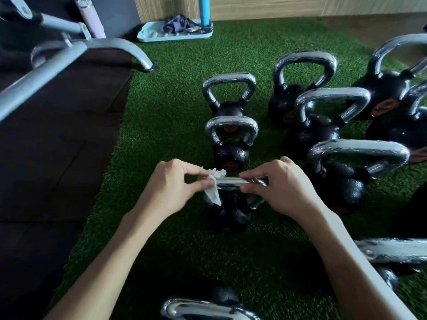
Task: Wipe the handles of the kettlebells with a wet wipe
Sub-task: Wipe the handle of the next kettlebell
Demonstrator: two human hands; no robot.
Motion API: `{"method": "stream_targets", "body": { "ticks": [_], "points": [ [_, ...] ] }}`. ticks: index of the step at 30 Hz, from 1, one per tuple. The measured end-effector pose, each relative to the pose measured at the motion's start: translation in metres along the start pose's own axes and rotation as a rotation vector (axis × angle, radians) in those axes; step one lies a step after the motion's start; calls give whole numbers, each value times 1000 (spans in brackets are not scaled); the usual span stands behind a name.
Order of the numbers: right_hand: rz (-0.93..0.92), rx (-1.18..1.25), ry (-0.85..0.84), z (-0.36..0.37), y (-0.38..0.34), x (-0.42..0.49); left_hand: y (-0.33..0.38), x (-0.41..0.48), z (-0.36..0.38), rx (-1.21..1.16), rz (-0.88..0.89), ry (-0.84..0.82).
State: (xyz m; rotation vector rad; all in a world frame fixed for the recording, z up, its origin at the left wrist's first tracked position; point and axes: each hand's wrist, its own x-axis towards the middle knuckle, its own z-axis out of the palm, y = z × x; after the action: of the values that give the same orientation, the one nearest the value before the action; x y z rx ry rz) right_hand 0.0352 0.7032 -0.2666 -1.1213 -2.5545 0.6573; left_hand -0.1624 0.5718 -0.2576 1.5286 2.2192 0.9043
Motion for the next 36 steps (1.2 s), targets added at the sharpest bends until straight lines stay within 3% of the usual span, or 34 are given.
{"method": "stream_targets", "body": {
  "ticks": [4,8,13,15,20,25,31,36],
  "points": [
    [68,88,24,-5,18,-16,-5,3,7,-83,89,-30],
    [89,27,74,-9,26,-31,5,12,17,-4,203,-144],
    [79,-8,83,-3,21,-31,-22,13,11,-234,14,-248],
    [83,0,104,1,18,-31,-26,6,16,-322,-19,-207],
    [104,32,95,3,15,-25,-25,-6,27,-261,116,0],
    [119,22,97,5,5,-21,-53,-15,37,-477,-16,-9],
    [164,51,50,-1,3,-21,-52,-28,52,-417,56,196],
    [224,20,68,-2,-3,-24,-60,-18,64,-439,-21,170]
  ]
}}
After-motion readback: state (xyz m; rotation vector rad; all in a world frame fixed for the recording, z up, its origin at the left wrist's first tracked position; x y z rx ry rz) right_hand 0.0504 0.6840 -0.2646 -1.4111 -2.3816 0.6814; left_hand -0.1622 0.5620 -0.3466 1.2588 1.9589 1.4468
